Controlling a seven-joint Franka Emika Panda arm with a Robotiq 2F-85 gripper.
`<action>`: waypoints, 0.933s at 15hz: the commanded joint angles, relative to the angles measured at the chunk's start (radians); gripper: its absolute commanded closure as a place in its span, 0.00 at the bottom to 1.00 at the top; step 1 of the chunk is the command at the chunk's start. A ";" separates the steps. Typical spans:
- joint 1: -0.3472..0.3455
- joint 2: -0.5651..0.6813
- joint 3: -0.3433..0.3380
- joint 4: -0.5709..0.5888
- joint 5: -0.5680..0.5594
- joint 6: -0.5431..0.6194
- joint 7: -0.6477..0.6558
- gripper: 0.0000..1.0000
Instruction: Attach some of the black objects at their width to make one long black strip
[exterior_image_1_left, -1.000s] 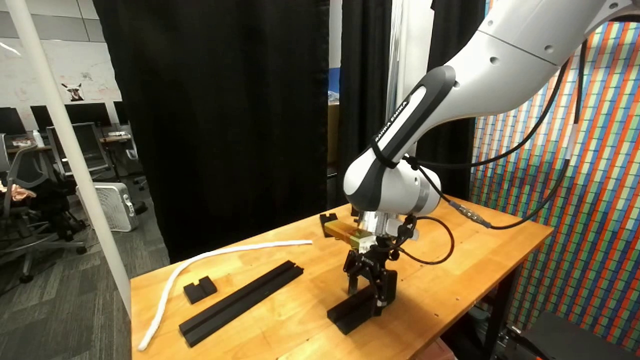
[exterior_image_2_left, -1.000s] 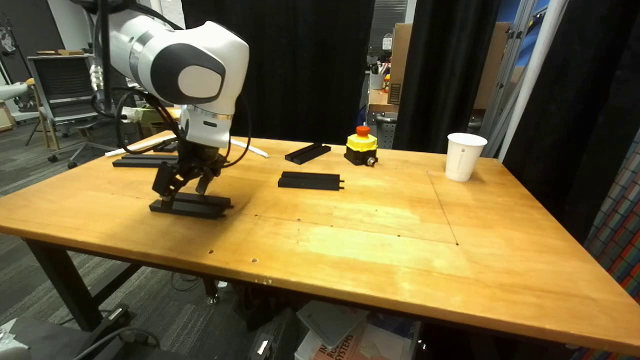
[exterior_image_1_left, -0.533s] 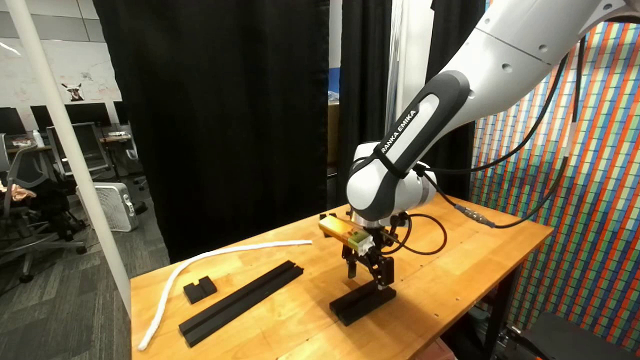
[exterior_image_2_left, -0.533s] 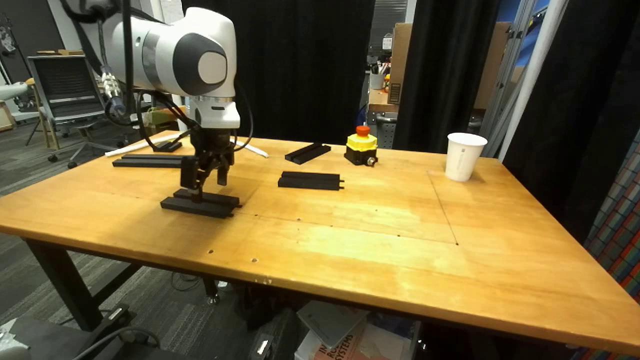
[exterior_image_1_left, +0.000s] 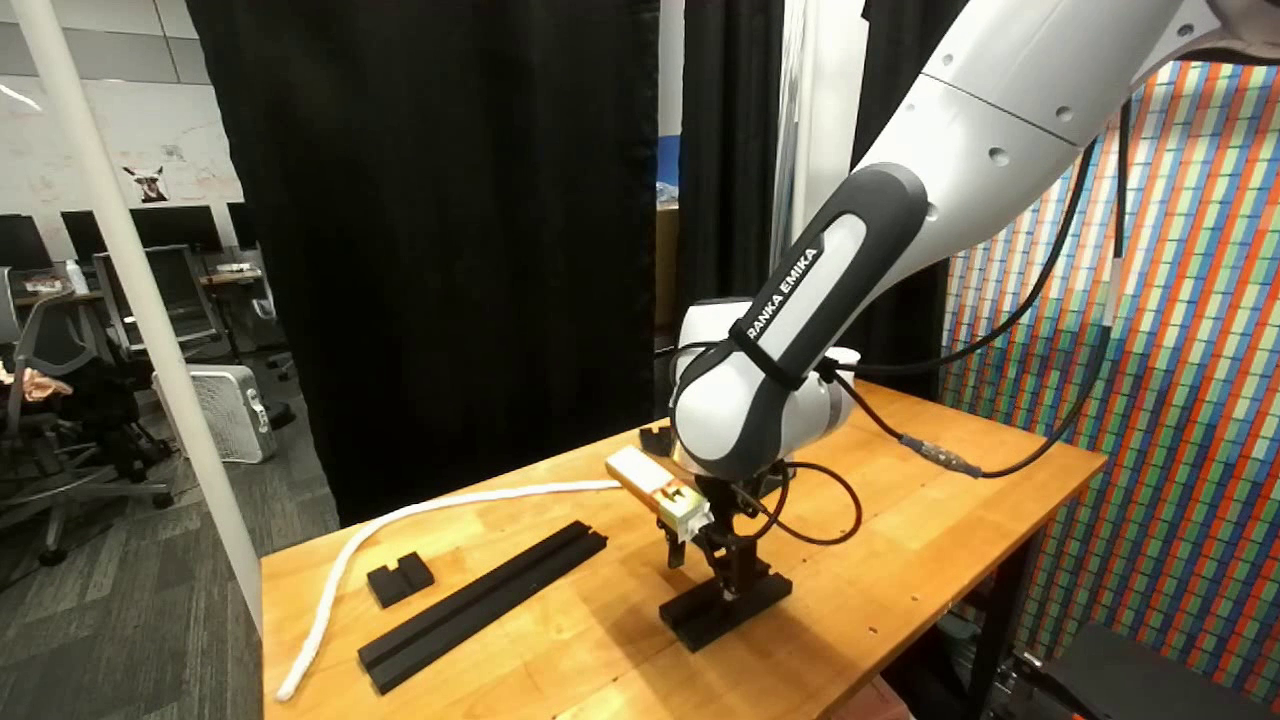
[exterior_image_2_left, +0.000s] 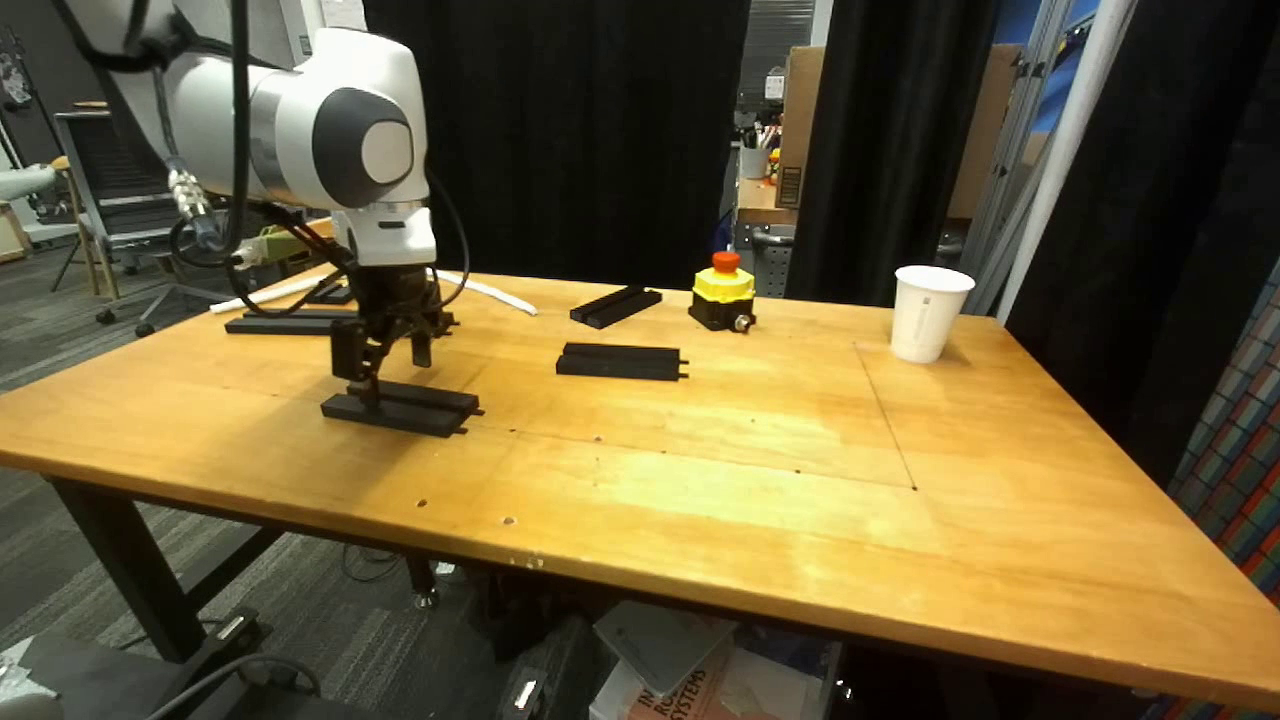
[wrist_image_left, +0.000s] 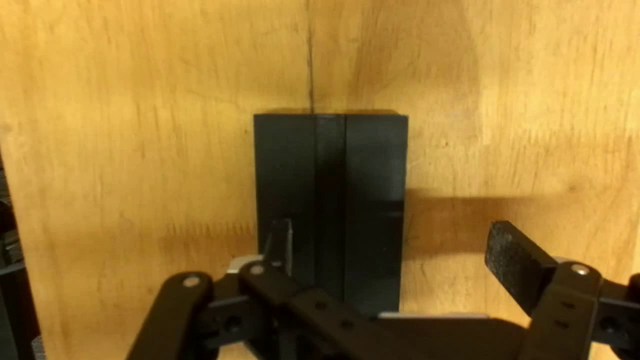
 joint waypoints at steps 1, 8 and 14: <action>0.021 -0.032 0.006 -0.024 -0.015 -0.004 0.063 0.00; 0.054 -0.054 0.030 0.008 -0.066 -0.082 0.168 0.00; 0.069 -0.030 0.077 0.010 -0.036 -0.046 0.204 0.00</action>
